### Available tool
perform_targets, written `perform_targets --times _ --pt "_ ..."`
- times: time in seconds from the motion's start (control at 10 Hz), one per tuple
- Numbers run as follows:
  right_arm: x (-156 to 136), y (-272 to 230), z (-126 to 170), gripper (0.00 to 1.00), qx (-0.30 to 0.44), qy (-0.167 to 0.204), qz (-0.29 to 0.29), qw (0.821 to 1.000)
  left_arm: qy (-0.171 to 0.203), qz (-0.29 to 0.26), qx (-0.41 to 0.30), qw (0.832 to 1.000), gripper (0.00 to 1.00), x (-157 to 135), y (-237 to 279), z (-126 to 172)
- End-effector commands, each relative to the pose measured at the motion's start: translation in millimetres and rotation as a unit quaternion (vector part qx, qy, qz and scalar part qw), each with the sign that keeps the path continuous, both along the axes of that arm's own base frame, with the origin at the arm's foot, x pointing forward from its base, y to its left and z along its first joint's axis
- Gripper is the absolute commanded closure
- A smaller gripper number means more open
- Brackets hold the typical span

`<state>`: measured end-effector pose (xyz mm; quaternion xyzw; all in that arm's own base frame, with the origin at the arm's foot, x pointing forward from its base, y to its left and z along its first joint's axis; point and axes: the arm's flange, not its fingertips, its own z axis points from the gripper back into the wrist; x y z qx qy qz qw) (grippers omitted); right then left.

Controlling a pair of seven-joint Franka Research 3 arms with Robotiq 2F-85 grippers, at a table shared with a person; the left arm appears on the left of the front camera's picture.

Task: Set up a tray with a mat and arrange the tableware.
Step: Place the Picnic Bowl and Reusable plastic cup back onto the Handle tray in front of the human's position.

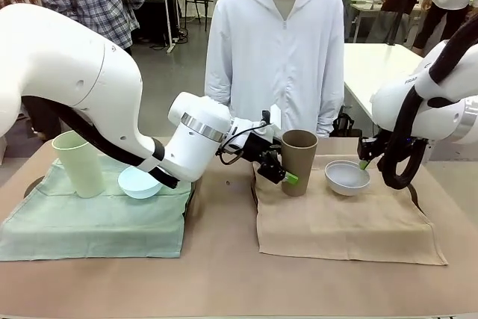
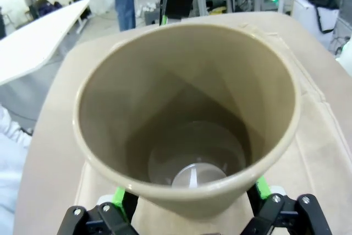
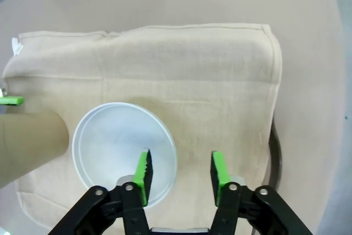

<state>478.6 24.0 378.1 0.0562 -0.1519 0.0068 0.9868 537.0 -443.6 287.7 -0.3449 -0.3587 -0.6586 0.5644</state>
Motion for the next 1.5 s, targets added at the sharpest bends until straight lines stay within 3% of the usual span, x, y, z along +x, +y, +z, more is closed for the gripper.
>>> perform_targets --times 0.0,0.1,0.2,0.5,0.7,0.9,1.0,1.1,1.4 --pt "-6.9 -11.0 12.1 0.00 0.007 -0.004 0.007 1.000 0.020 0.009 0.033 0.999 0.00 -4.6 18.0 2.7" --pt "-10.3 -15.3 21.8 0.35 0.005 -0.007 0.006 1.000 0.032 0.009 0.048 0.998 0.00 -9.7 27.0 6.7" --pt "-14.6 -20.7 33.0 0.25 0.002 -0.006 0.006 1.000 0.038 0.006 0.075 0.996 0.00 -18.8 38.2 15.9" --pt "-36.1 -41.0 77.9 0.25 -0.015 -0.009 0.003 1.000 0.049 0.024 0.161 0.985 0.00 -58.9 86.5 86.0" --pt "-52.5 -42.2 101.6 0.25 -0.023 -0.015 0.011 1.000 0.060 0.133 0.220 0.965 0.00 -80.6 115.3 145.0" --pt "-68.8 -38.7 115.8 0.25 -0.022 -0.015 0.026 0.999 0.081 0.253 0.274 0.924 0.00 -93.7 138.8 189.5" --pt "-75.5 -36.6 120.0 0.25 -0.026 -0.015 0.030 0.999 0.081 0.304 0.315 0.895 0.00 -101.9 145.2 205.9" --pt "-78.7 -37.1 122.5 0.25 -0.029 -0.016 0.031 0.999 0.106 0.357 0.324 0.870 0.00 -108.9 146.9 222.2" --pt "-74.0 -35.7 123.6 0.25 -0.028 -0.009 0.027 0.999 0.125 0.417 0.385 0.814 0.00 -131.6 153.4 256.0"
